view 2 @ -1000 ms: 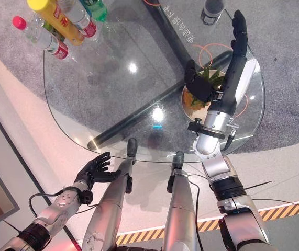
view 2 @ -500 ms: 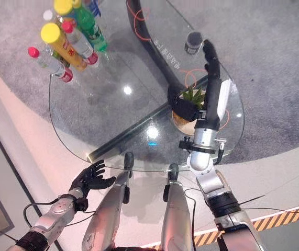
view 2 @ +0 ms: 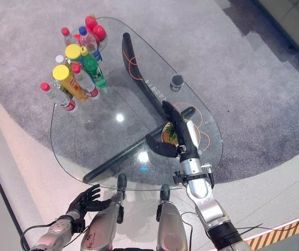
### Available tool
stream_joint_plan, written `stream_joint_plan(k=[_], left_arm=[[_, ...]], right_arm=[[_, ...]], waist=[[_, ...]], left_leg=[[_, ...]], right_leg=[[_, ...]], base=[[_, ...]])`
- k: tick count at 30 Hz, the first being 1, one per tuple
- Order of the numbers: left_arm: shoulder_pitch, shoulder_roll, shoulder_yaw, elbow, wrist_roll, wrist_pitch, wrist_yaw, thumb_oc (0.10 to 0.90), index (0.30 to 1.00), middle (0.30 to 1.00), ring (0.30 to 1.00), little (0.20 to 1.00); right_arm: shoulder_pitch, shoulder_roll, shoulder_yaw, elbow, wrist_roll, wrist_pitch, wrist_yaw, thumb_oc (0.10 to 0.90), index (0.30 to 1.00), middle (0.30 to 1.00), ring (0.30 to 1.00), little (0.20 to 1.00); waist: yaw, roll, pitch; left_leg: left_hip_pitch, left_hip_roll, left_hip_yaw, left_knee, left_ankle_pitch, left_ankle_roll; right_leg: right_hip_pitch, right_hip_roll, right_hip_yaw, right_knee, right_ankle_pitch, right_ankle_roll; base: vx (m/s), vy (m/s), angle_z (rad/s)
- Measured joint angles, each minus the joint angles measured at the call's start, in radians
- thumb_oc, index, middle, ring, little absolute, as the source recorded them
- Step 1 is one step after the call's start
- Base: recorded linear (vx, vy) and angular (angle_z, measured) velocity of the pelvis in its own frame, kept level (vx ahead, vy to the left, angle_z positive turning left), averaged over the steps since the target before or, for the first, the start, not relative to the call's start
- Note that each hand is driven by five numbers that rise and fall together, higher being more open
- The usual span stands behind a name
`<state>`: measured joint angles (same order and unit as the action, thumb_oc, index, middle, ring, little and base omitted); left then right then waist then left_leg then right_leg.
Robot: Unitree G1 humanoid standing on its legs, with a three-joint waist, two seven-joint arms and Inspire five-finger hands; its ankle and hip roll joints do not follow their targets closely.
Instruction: Pick up the fruit to the plate
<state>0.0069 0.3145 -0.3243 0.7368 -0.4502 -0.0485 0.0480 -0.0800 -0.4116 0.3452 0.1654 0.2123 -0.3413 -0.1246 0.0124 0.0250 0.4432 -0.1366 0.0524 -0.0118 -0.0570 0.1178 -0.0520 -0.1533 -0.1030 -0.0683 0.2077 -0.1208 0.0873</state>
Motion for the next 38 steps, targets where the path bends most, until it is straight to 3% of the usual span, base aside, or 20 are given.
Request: stream_joint_plan(k=[1, 3, 5, 8, 12, 16, 26, 33, 38], left_arm=[[0.000, 0.000, 0.000, 0.000, 0.000, 0.000, 0.000, 0.800, 0.900, 0.900, 0.900, 0.900], [0.015, -0.015, 0.019, 0.032, 0.004, -0.003, -0.019, 0.800, 0.900, 0.900, 0.900, 0.900], [0.019, -0.017, 0.037, 0.050, 0.005, -0.001, -0.040, 0.800, 0.900, 0.900, 0.900, 0.900], [0.032, -0.025, 0.060, 0.102, 0.008, 0.019, -0.067, 0.800, 0.900, 0.900, 0.900, 0.900], [0.040, -0.038, 0.067, 0.171, 0.007, 0.051, -0.080, 0.800, 0.900, 0.900, 0.900, 0.900], [0.038, -0.065, 0.105, 0.267, -0.002, 0.070, -0.084, 0.800, 0.900, 0.900, 0.900, 0.900], [0.033, -0.094, 0.186, 0.476, -0.085, 0.073, -0.088, 0.800, 0.900, 0.900, 0.900, 0.900], [0.035, -0.105, 0.220, 0.528, -0.085, 0.081, -0.077, 0.800, 0.900, 0.900, 0.900, 0.900], [0.031, -0.109, 0.218, 0.550, -0.062, 0.086, -0.057, 0.800, 0.900, 0.900, 0.900, 0.900]], right_arm=[[0.000, 0.000, 0.000, 0.000, 0.000, 0.000, 0.000, 0.800, 0.900, 0.900, 0.900, 0.900], [0.050, 0.033, 0.033, 0.099, 0.033, 0.028, 0.054, 0.800, 0.900, 0.900, 0.900, 0.900], [0.058, 0.050, 0.035, 0.168, 0.055, 0.045, 0.107, 0.800, 0.900, 0.900, 0.900, 0.900], [0.103, 0.066, 0.042, 0.331, 0.061, 0.099, 0.153, 0.800, 0.900, 0.900, 0.900, 0.900], [0.136, 0.079, 0.038, 0.521, 0.061, 0.201, 0.155, 0.800, 0.900, 0.900, 0.900, 0.900], [0.149, 0.111, 0.008, 0.663, 0.067, 0.258, 0.161, 0.800, 0.900, 0.900, 0.900, 0.900], [0.131, 0.186, -0.112, 1.010, 0.185, 0.319, 0.207, 0.800, 0.900, 0.900, 0.900, 0.900], [0.114, 0.207, -0.191, 1.101, 0.215, 0.378, 0.232, 0.800, 0.900, 0.900, 0.900, 0.900], [0.080, 0.212, -0.230, 1.145, 0.221, 0.461, 0.204, 0.800, 0.900, 0.900, 0.900, 0.900]], waist=[[0.000, 0.000, 0.000], [-0.007, -0.013, -0.083], [-0.014, -0.023, -0.100], [-0.016, -0.035, -0.191], [-0.018, -0.032, -0.245], [-0.021, -0.030, -0.278], [-0.020, -0.041, -0.361], [-0.017, -0.043, -0.393], [-0.018, -0.038, -0.404]], left_leg=[[0.000, 0.000, 0.000, 0.000, 0.000, 0.000], [0.035, 0.004, 0.004, -0.027, -0.005, -0.001], [0.071, 0.005, 0.006, -0.027, -0.016, -0.003], [0.093, 0.007, 0.011, -0.028, -0.035, -0.003], [0.119, 0.011, 0.017, -0.028, -0.049, -0.002], [0.130, 0.015, 0.020, -0.029, -0.053, 0.003], [0.156, 0.017, 0.024, -0.030, -0.067, -0.002], [0.160, 0.017, 0.027, -0.030, -0.067, -0.002], [0.174, 0.017, 0.028, -0.030, -0.069, -0.004]], right_leg=[[0.000, 0.000, 0.000, 0.000, 0.000, 0.000], [0.037, -0.001, -0.001, -0.040, 0.001, 0.001], [0.085, 0.000, -0.003, -0.068, 0.005, 0.003], [0.124, 0.003, -0.003, -0.109, 0.009, 0.002], [0.182, 0.009, -0.004, -0.180, 0.032, 0.001], [0.229, 0.015, -0.004, -0.253, 0.073, 0.001], [0.272, 0.017, -0.003, -0.298, 0.084, -0.008], [0.275, 0.016, 0.000, -0.298, 0.085, -0.010], [0.289, 0.016, 0.000, -0.298, 0.084, -0.011]], base=[[0.07, -0.013, -0.03], [0.10, -0.013, -0.02], [0.07, -0.006, -0.02], [0.08, -0.021, -0.05], [0.07, -0.018, -0.04], [0.05, -0.008, -0.03], [0.05, 0.006, -0.01], [0.02, 0.001, 0.00], [0.02, 0.002, 0.00]])
